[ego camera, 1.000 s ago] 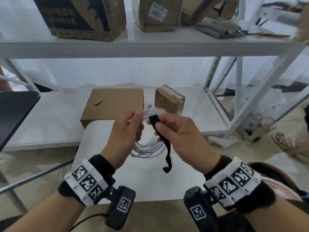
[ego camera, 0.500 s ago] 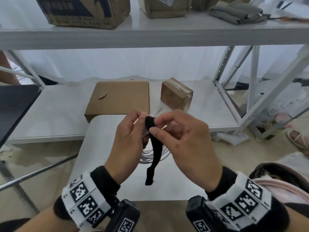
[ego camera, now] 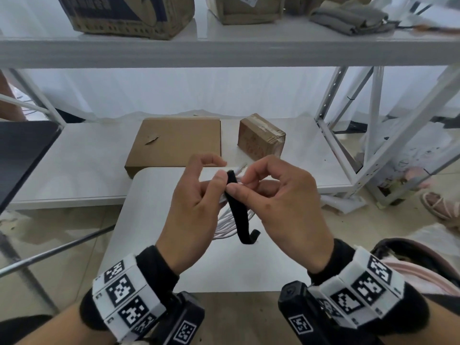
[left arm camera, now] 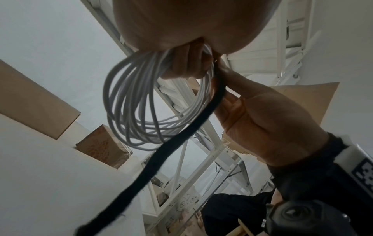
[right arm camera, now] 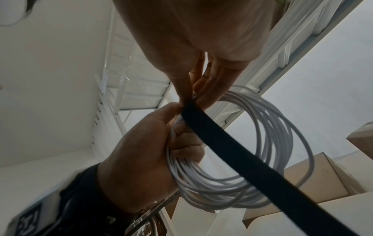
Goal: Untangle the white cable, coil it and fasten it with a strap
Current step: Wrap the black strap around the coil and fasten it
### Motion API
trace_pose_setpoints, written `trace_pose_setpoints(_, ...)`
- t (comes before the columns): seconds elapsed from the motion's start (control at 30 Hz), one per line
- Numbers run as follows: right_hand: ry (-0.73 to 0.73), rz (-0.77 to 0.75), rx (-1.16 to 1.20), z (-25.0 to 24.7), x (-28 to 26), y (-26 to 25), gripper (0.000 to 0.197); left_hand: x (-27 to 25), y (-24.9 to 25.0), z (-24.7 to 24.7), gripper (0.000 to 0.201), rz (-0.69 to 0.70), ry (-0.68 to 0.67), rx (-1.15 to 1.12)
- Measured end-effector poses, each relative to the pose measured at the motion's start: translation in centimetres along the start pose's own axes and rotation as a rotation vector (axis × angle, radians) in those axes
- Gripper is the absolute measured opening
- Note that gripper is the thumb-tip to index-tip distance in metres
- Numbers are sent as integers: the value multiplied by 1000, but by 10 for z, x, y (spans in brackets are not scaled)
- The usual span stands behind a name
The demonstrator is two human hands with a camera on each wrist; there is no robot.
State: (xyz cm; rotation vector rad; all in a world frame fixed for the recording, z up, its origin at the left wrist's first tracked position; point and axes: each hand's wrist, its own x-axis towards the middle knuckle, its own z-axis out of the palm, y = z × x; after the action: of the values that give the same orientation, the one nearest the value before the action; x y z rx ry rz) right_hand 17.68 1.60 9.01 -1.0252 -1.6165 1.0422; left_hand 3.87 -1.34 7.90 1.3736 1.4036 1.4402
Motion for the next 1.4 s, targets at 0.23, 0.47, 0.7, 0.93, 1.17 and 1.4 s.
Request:
trace_pose_setpoints(0.23,-22,-77,-254,-10,5,0,39,8,-5,-4,27,-49,57,-101)
trace_pose_setpoints(0.47,-83,-94,-270,-18,10,4,73,13,-11,-12,32,-91,-92,-195)
trace_pose_setpoints(0.7,-208,-81,-152,-18,8,-3,34,12,-14,-16,22,-119,-109,-201)
trace_pose_setpoints(0.93,-222,49,38,-22,12,-1,25,11,-10,-18,18,-68,-229,-165)
trace_pose_setpoints(1.17,-279,183,150,-27,16,-1,27,10,-11,-23,26,95,-297,49)
trace_pose_setpoints(1.4,-542,448,347,-37,22,-7,38,5,-4,-22,19,175,-286,111)
